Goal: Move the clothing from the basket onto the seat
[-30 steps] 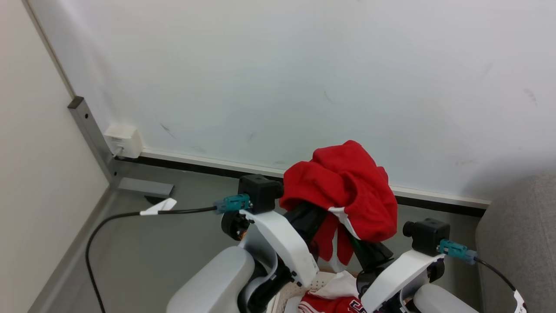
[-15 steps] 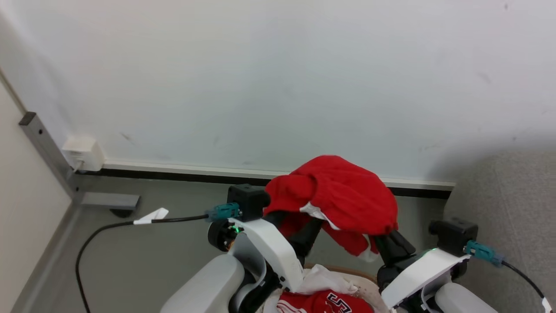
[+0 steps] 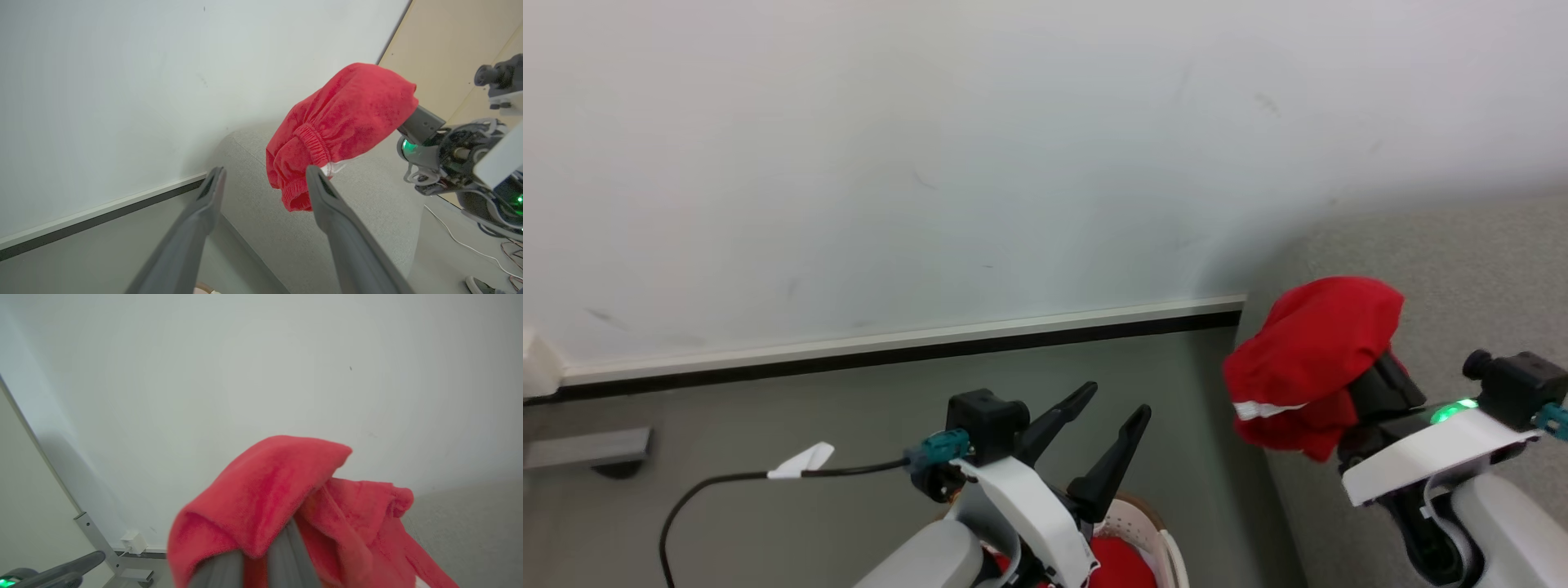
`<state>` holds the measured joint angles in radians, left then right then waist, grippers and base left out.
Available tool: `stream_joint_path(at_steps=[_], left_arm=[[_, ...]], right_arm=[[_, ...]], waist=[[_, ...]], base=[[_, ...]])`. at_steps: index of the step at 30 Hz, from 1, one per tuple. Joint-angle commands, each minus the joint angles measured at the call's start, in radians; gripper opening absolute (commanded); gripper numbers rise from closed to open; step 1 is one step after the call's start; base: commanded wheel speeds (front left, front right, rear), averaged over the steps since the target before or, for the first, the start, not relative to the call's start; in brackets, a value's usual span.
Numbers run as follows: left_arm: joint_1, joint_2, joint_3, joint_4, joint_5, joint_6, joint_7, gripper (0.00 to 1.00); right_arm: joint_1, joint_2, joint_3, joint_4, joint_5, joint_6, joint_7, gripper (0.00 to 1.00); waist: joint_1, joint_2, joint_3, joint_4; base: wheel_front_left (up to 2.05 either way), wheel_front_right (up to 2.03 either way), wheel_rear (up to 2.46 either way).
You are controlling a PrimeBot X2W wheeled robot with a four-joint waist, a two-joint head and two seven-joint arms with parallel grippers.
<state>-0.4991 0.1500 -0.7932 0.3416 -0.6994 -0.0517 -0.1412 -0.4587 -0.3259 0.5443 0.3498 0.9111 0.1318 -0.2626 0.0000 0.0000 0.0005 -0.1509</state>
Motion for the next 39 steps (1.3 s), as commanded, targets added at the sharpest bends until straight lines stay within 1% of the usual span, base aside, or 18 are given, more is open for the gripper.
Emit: stream_joint_path(at_steps=[1,3,6,7,8,10,16,20,26,31,35,39], left_arm=[[0.001,0.016,-0.005,-0.01,0.025,-0.004,-0.016,1.0],[-0.012,0.028,-0.016,-0.014,0.054,0.001,-0.029,1.0],[-0.018,0.036,-0.026,-0.025,0.069,0.002,-0.041,1.0],[-0.023,0.041,-0.029,-0.027,0.078,0.002,-0.043,1.0],[-0.023,0.041,-0.029,-0.027,0.078,0.002,-0.043,1.0],[-0.029,0.05,-0.033,-0.028,0.093,0.004,-0.05,1.0],[-0.043,0.068,-0.038,-0.029,0.118,0.008,-0.072,1.0],[-0.051,0.071,-0.042,-0.023,0.132,0.008,-0.081,1.0],[-0.064,0.073,-0.046,-0.011,0.146,0.011,-0.09,1.0],[-0.086,0.076,-0.053,-0.007,0.166,0.013,-0.093,1.0],[-0.121,0.082,-0.053,-0.008,0.178,0.019,-0.083,1.0],[-0.176,0.089,-0.059,-0.025,0.206,0.019,-0.066,1.0]], right_arm=[[0.002,-0.02,-0.027,-0.022,-0.021,-0.002,-0.003,0.0],[0.014,-0.037,-0.067,-0.047,-0.028,-0.002,-0.003,0.0],[0.028,-0.06,-0.124,-0.082,-0.044,-0.002,-0.003,0.0],[0.034,-0.066,-0.134,-0.095,-0.05,-0.002,-0.003,0.0],[0.034,-0.066,-0.134,-0.095,-0.05,-0.002,-0.003,0.0],[0.046,-0.076,-0.157,-0.118,-0.062,-0.002,-0.003,0.0],[0.087,-0.071,-0.19,-0.166,-0.075,-0.002,-0.002,0.0],[0.108,-0.057,-0.21,-0.173,-0.078,-0.002,-0.002,0.0],[0.116,-0.047,-0.224,-0.176,-0.089,-0.002,-0.002,0.0],[0.097,-0.053,-0.247,-0.176,-0.085,-0.002,-0.002,0.0],[0.048,-0.06,-0.268,-0.166,-0.07,-0.002,-0.002,0.0],[-0.03,-0.077,-0.291,-0.139,-0.046,-0.002,-0.002,0.0]], waist=[[0.0,0.0,0.013,-0.068],[0.0,0.0,0.017,-0.104],[0.0,0.0,0.027,-0.161],[0.0,0.0,0.032,-0.18],[0.0,0.0,0.032,-0.18],[0.0,0.0,0.04,-0.216],[0.0,0.0,0.068,-0.313],[0.0,0.0,0.082,-0.352],[0.0,0.0,0.096,-0.378],[0.0,0.0,0.122,-0.376],[0.0,0.0,0.176,-0.36],[0.0,0.0,0.259,-0.33]], base=[[0.0,0.0,0.0],[0.0,0.0,0.0],[0.0,0.0,0.0],[0.0,0.0,0.0],[0.0,0.0,0.0],[0.0,0.0,0.0],[0.0,0.0,0.0],[0.0,0.0,0.0],[0.0,0.0,0.0],[0.0,0.0,0.0],[0.0,0.0,0.0],[0.0,0.0,0.0]])
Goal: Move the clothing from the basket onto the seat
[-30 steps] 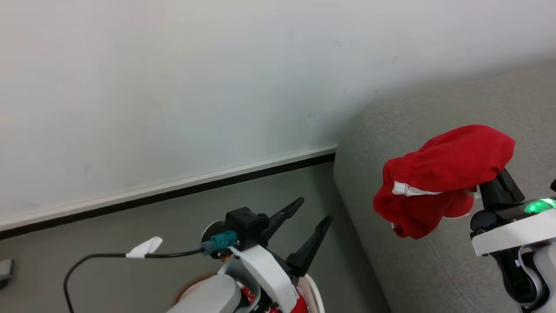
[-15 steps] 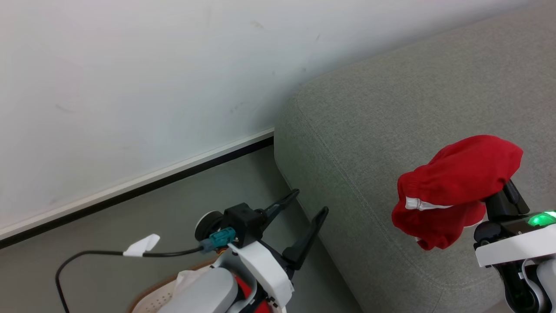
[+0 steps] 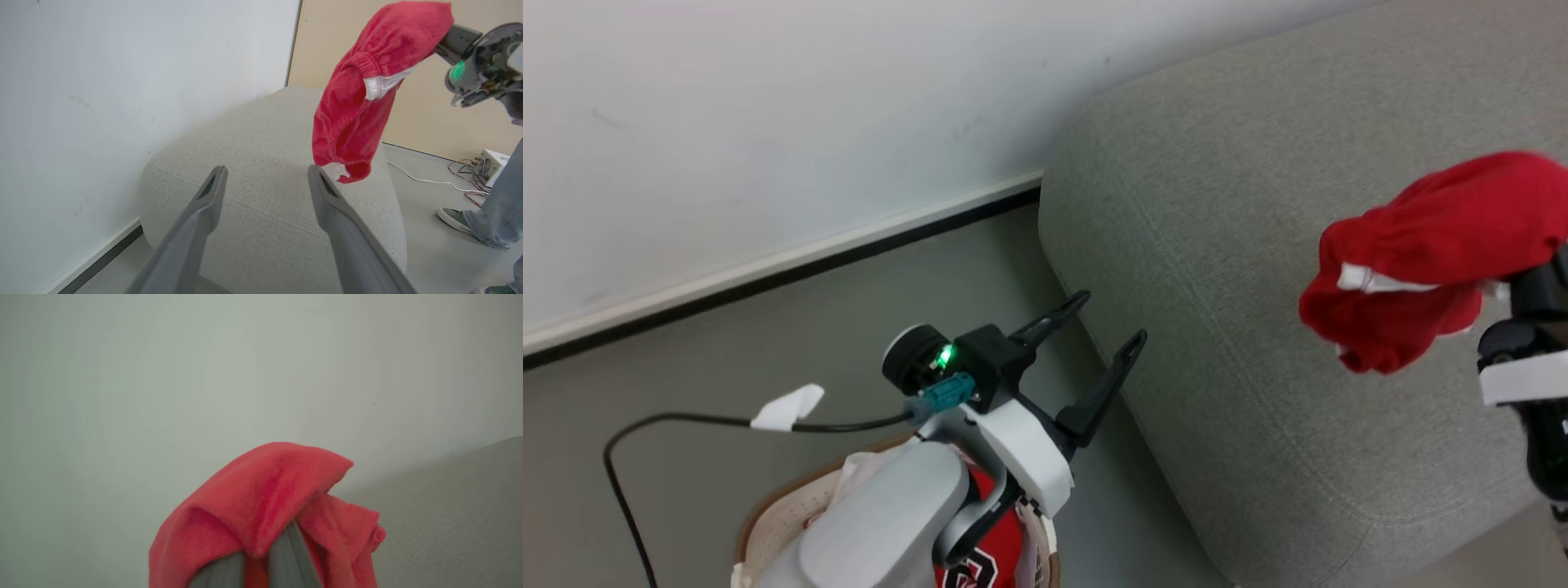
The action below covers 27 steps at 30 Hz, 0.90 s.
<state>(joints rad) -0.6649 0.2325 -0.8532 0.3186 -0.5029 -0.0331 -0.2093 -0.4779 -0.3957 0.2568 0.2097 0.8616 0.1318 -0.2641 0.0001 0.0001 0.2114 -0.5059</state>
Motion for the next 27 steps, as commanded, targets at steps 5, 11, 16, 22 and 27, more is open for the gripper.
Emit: stream_joint_path(at_steps=[5,11,16,22,27], left_arm=[[-0.086,0.025,-0.008,-0.027,0.044,-0.006,0.036,1.0],[-0.167,0.041,-0.011,-0.061,0.073,-0.01,0.08,1.0],[-0.215,0.046,-0.015,-0.088,0.094,-0.009,0.103,1.0],[-0.227,0.053,-0.011,-0.093,0.101,-0.001,0.09,1.0],[-0.222,0.052,-0.007,-0.078,0.088,0.003,0.073,1.0]], right_arm=[[-0.15,-0.045,-0.033,0.069,0.058,-0.002,0.0,0.0],[-0.341,-0.106,-0.059,0.196,0.12,-0.002,0.0,0.0],[-0.476,-0.178,-0.051,0.304,0.16,-0.002,0.0,0.0],[-0.578,-0.254,0.005,0.49,0.11,-0.002,0.002,0.0],[-0.624,-0.277,0.112,0.655,0.039,-0.002,0.079,0.25]], waist=[[-0.0001,-0.0001,0.173,0.068],[-0.0001,-0.0001,0.326,0.119],[-0.0001,-0.0001,0.428,0.176],[-0.0001,-0.0001,0.48,0.236],[-0.0001,-0.0001,0.478,0.264]], base=[[0.0,0.0,0.0],[0.0,0.0,0.0],[0.0,0.0,0.0],[0.0,0.0,0.0],[0.0,0.0,0.0]])
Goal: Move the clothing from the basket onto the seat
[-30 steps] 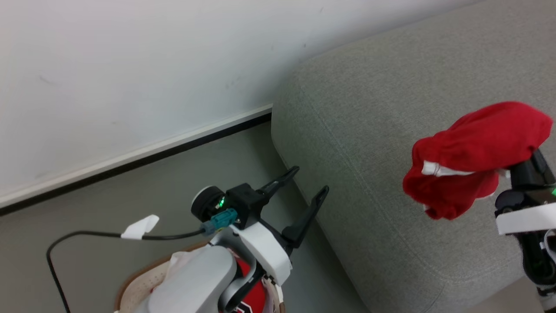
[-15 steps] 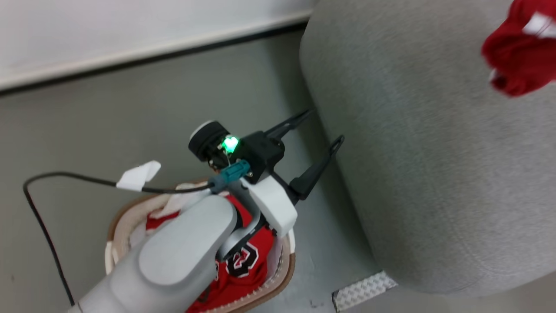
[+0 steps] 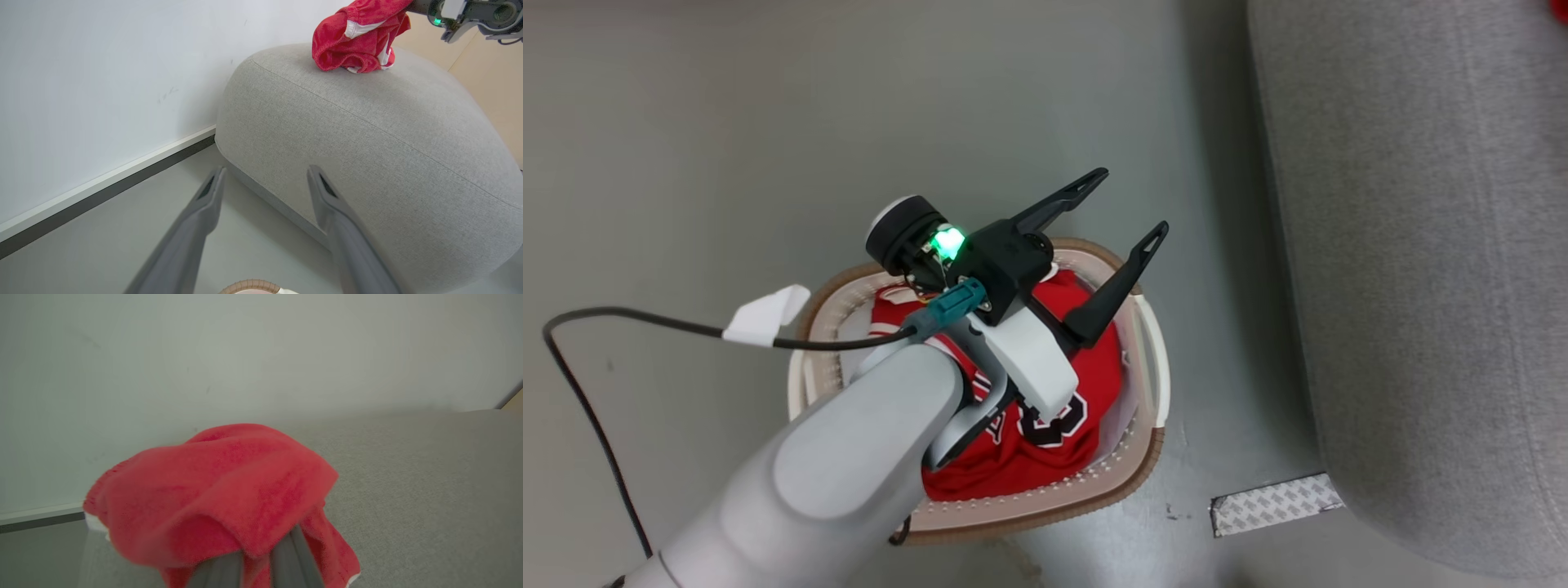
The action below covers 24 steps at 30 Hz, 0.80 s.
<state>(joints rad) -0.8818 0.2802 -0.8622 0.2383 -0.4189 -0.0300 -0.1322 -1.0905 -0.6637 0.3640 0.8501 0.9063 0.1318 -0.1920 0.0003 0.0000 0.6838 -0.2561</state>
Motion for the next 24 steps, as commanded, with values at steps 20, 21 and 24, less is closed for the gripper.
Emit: stream_joint_path(at_steps=[20,21,24], left_arm=[[0.113,-0.015,0.015,0.112,-0.077,0.01,-0.095,1.0],[0.113,-0.015,0.015,0.112,-0.077,0.01,-0.095,1.0],[0.152,-0.01,0.029,0.125,-0.096,0.019,-0.108,1.0]], right_arm=[[0.032,-0.008,0.3,0.148,-0.004,-0.002,0.418,1.0],[0.032,-0.008,0.3,0.148,-0.004,-0.002,0.418,1.0],[0.056,-0.022,0.335,0.095,0.007,-0.002,0.411,1.0]], waist=[[-0.0003,0.0,-0.267,-0.011],[-0.0003,0.0,-0.267,-0.011],[-0.0003,0.0,-0.348,-0.021]], base=[[0.0,0.0,0.0],[0.0,0.0,0.0],[0.0,0.0,0.0]])
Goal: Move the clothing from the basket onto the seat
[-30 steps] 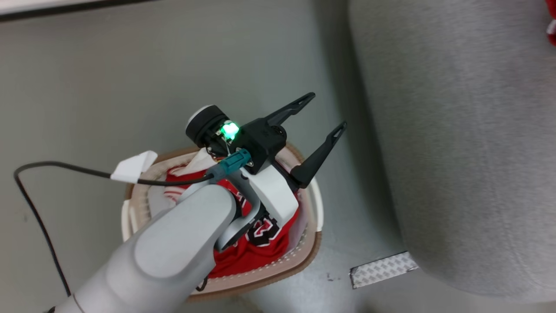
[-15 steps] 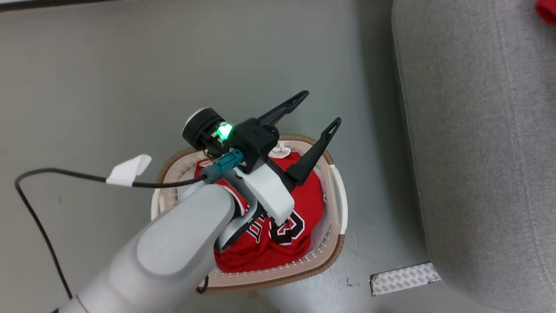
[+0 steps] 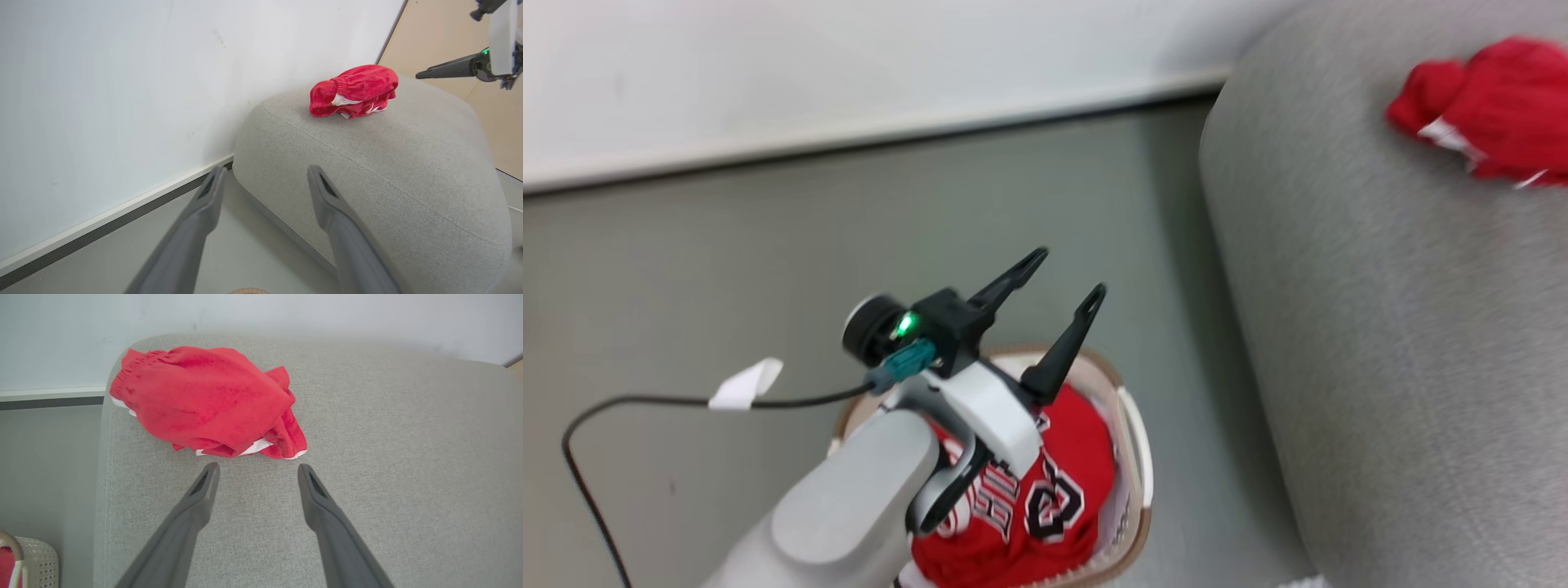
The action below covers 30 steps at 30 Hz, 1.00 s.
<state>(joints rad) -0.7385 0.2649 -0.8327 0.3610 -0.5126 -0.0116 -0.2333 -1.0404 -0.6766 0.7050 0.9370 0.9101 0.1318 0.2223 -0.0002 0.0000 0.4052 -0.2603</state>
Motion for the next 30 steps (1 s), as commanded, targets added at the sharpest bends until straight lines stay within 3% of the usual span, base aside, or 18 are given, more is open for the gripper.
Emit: stream_joint_path(at_steps=[1,9,15,22,30], left_arm=[[0.022,0.006,0.004,0.004,-0.008,0.001,-0.01,1.0],[0.123,0.014,0.05,-0.011,-0.053,0.034,-0.025,1.0],[0.2,0.04,0.11,-0.041,-0.085,0.068,-0.031,1.0],[0.289,0.096,0.223,-0.099,-0.106,0.13,-0.032,1.0],[0.441,0.12,0.401,-0.172,-0.093,0.195,-0.032,1.0]], right_arm=[[0.016,-0.018,0.005,-0.012,0.006,-0.002,-0.011,1.0],[0.092,-0.085,0.041,-0.207,0.056,-0.002,-0.115,1.0],[0.186,-0.084,0.002,-0.338,0.087,-0.002,-0.258,1.0],[0.349,-0.033,-0.073,-0.427,0.068,-0.002,-0.417,1.0],[0.572,0.116,-0.229,-0.513,-0.041,-0.002,-0.486,1.0]], waist=[[0.0002,0.0,-0.096,-0.019],[0.0002,0.0,-0.275,-0.001],[0.0002,0.0,-0.361,0.039],[0.0002,0.0,-0.402,0.096],[0.0002,0.0,-0.416,0.155]], base=[[0.0,0.0,0.0],[0.0,0.0,0.0],[0.0,0.0,0.0],[0.0,0.0,0.0],[0.0,0.0,0.0]])
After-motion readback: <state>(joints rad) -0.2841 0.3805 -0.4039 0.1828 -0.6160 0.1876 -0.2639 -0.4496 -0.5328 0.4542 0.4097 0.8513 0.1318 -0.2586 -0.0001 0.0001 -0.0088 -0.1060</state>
